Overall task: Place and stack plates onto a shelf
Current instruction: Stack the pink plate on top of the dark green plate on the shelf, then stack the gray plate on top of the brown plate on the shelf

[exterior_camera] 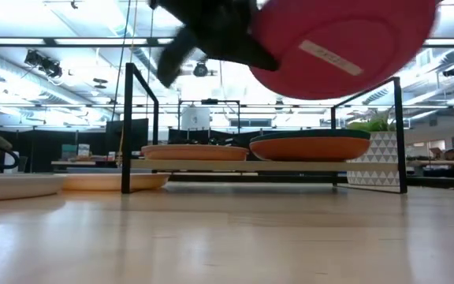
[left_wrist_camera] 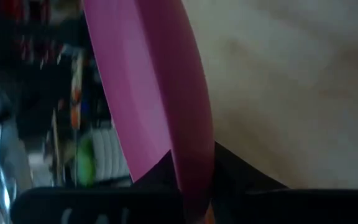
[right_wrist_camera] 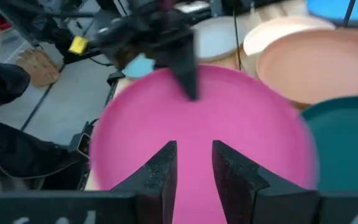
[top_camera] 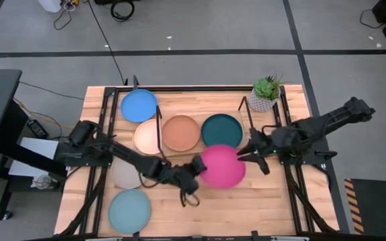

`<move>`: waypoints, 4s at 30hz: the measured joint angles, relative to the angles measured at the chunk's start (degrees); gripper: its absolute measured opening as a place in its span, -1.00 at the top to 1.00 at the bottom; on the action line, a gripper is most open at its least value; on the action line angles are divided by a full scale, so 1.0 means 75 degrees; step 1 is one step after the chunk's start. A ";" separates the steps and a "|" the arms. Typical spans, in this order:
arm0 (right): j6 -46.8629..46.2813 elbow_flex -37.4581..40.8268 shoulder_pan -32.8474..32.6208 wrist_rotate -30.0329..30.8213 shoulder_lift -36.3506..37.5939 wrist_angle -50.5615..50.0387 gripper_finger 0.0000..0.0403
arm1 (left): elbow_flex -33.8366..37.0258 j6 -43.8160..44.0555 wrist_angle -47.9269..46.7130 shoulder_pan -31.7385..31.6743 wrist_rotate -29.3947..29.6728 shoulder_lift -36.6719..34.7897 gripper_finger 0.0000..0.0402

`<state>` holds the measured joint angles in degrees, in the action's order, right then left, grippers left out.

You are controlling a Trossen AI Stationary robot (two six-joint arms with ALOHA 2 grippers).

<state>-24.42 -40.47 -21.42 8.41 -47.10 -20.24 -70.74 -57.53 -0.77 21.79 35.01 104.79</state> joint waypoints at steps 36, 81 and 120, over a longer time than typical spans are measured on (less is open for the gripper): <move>0.0288 0.0009 -0.1100 0.1553 -0.0152 -0.0117 0.47 | -0.0492 0.3141 -0.0397 -0.2216 -0.3267 0.0360 0.08; 0.6626 0.0954 -0.0564 0.2733 -0.1897 0.3419 0.47 | 0.0215 1.6630 -0.6179 0.2505 -0.2921 -0.1297 0.10; 0.6476 0.0953 0.0928 0.0518 -0.1972 0.3942 0.50 | 0.1688 1.7738 -0.7334 0.1778 -0.3339 -0.0493 0.93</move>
<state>24.15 -33.32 -14.46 12.29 -61.89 9.32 -58.08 75.50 -55.77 35.13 9.97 101.09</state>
